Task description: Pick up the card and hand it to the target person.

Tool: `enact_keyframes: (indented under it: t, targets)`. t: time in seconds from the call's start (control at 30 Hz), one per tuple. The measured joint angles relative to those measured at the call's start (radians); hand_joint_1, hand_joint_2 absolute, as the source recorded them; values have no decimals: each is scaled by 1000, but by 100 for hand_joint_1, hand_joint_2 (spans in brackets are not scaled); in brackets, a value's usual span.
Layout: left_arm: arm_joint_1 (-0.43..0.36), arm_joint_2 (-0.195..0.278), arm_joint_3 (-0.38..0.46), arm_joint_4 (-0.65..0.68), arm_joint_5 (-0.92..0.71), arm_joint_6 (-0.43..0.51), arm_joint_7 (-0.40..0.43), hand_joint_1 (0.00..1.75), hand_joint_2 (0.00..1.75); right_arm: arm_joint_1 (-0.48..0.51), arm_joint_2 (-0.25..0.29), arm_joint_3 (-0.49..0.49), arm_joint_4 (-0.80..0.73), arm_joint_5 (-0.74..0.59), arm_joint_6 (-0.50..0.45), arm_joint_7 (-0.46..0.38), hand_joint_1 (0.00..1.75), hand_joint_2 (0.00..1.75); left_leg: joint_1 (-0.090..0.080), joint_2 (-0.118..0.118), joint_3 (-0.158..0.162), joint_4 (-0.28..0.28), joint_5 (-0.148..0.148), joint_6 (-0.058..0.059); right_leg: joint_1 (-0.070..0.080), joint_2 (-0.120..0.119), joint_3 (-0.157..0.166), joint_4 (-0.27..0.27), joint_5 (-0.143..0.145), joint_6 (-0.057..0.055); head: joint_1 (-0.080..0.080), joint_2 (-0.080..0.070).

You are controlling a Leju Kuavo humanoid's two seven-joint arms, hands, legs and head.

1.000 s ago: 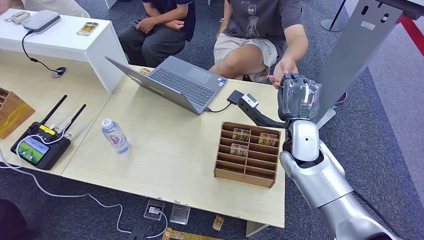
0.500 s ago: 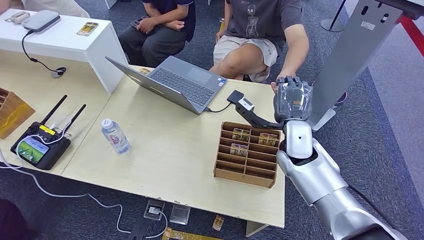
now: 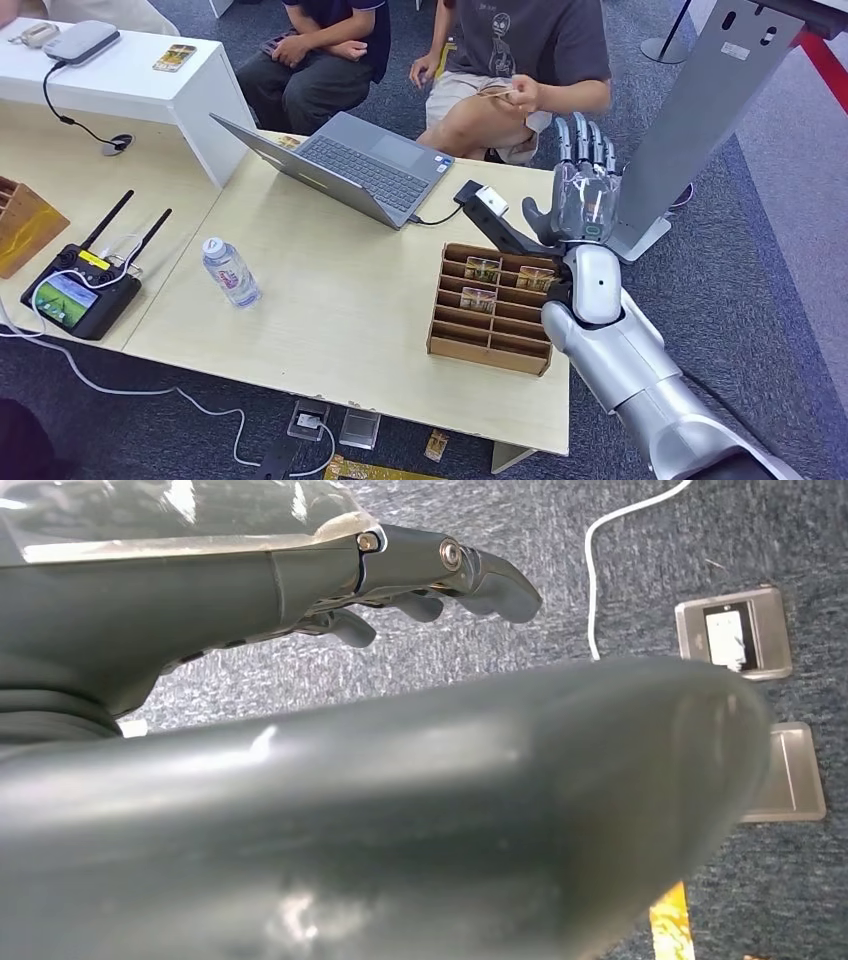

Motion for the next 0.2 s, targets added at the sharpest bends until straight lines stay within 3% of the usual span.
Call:
enact_keyframes:
  t: [0.2]
  targets:
    - [2, 0, 1, 0, 0, 6, 4, 0, 0, 104, 18, -79, -114, -83, -35, -183, 0, 175, 0, 0, 0, 0, 0, 0, 0, 0, 0, 0, 0, 0, 0, 0]
